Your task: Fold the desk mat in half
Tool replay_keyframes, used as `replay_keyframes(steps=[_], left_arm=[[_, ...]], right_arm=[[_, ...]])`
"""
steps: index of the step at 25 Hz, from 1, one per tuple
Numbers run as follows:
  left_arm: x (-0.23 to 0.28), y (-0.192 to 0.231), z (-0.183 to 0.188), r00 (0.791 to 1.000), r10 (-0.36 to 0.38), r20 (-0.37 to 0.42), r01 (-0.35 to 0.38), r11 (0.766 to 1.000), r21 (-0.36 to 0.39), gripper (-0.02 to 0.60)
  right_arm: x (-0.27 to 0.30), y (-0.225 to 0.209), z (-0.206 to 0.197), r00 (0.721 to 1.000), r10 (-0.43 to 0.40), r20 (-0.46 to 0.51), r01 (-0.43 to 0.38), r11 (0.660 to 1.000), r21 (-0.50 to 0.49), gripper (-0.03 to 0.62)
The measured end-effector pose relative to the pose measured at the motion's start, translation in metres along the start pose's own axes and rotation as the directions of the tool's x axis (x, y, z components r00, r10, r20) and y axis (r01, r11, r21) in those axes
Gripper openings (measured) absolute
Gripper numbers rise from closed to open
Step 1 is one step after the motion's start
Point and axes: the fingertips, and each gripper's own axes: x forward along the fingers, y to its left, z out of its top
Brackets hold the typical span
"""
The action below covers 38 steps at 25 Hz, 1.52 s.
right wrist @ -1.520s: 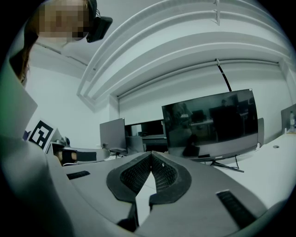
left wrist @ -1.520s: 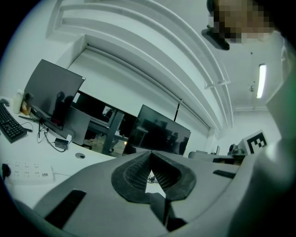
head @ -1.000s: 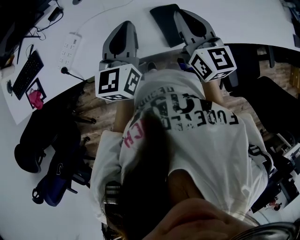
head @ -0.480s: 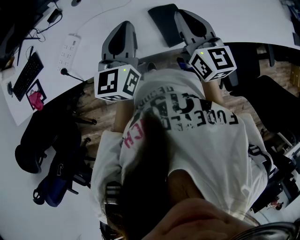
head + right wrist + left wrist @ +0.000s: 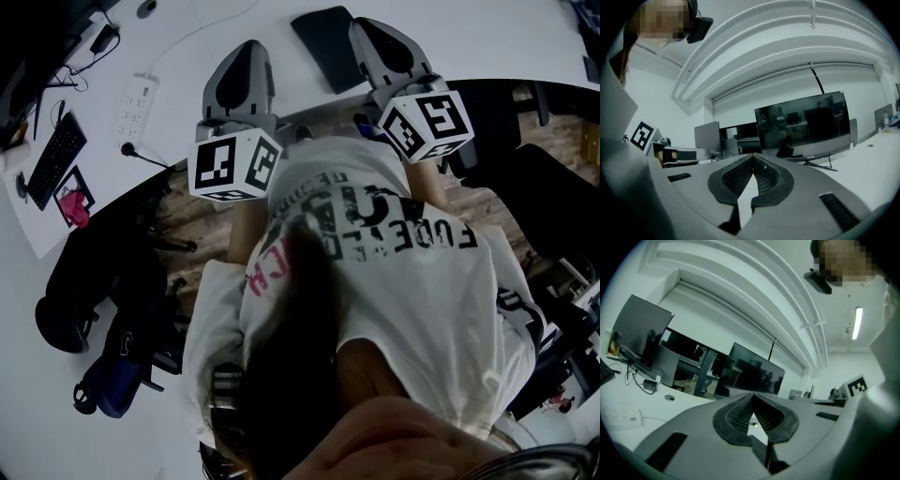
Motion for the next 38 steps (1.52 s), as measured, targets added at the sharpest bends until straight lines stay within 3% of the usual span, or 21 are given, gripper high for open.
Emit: replay_keyframes(steps=[23, 38], left_arm=[[-0.012, 0.01, 0.004, 0.999, 0.022, 0.025, -0.021, 1.0, -0.013, 0.003], [-0.011, 0.0, 0.004, 1.0, -0.012, 0.02, 0.012, 1.0, -0.006, 0.003]], right_arm=[[0.004, 0.013, 0.001, 1.0, 0.021, -0.003, -0.021, 1.0, -0.012, 0.0], [-0.002, 0.014, 0.003, 1.0, 0.016, 0.003, -0.016, 1.0, -0.026, 0.0]])
